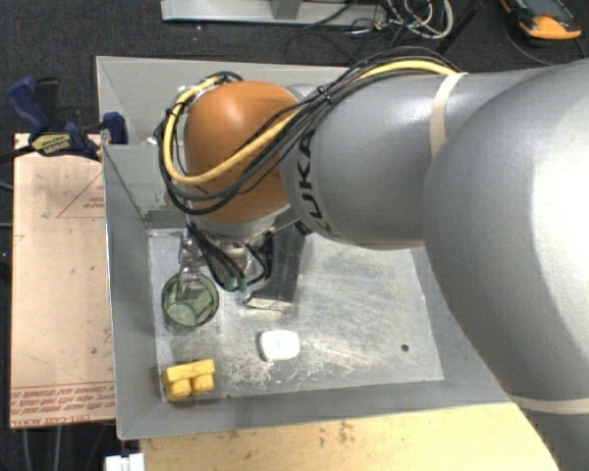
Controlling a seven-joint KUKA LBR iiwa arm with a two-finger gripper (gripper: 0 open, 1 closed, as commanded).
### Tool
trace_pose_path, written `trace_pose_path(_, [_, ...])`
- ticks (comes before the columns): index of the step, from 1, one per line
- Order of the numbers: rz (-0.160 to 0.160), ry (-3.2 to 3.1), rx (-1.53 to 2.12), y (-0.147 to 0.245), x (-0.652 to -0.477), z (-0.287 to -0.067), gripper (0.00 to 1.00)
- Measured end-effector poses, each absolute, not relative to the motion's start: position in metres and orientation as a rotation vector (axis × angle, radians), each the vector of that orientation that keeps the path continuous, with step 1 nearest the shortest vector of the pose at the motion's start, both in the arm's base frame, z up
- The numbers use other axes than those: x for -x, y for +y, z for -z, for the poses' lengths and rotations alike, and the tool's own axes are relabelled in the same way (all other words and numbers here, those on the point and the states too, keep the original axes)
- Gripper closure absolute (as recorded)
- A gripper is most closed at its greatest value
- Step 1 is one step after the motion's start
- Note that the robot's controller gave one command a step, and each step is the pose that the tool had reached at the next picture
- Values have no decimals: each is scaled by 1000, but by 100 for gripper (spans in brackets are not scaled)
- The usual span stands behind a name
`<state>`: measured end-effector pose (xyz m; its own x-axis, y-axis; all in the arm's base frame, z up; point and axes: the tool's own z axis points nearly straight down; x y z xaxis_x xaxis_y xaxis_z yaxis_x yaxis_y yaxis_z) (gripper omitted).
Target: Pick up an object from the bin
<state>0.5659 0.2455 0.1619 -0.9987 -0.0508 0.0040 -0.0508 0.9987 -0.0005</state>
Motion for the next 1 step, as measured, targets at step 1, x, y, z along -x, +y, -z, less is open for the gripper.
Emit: trace_pose_path(1, [2,-3142,-109,236,-573,-218,100])
